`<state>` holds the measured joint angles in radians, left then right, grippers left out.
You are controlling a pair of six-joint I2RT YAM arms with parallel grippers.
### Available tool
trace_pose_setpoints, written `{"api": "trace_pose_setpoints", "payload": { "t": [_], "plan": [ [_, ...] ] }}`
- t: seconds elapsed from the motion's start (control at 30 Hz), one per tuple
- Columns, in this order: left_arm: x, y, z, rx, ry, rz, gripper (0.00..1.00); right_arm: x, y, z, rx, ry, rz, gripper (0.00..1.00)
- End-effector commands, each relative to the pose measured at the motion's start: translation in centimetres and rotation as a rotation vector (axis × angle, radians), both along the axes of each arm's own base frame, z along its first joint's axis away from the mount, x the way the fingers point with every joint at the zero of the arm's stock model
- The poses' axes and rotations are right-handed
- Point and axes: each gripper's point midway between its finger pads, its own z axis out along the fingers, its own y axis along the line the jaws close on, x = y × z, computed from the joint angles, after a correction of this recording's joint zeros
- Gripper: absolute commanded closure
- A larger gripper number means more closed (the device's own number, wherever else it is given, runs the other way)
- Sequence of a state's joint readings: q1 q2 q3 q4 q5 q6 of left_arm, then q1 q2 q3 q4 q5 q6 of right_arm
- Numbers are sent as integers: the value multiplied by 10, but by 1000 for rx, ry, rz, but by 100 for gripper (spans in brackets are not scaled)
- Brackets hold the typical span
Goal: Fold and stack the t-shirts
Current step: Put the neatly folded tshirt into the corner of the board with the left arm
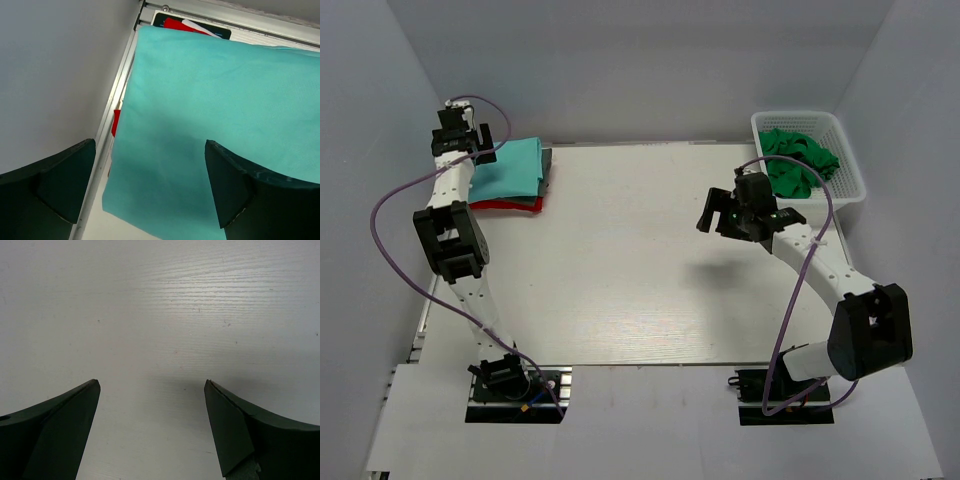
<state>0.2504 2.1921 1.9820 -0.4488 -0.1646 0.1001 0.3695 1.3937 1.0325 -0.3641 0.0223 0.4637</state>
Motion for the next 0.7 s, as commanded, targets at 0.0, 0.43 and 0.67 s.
{"api": "trace_pose_setpoints", "payload": {
  "t": [0.0,0.43,0.67],
  "plan": [
    [-10,-2,82,-35,-150,66,0,9,6,35,37,-108,15,10],
    [-88,-218,132,-478,-281,-291,0,-17,7,41,128,-210,59,10],
    [-174,-363,74,-541,-93,-499,0,-32,-15,39,66,-258,18,10]
  ]
}}
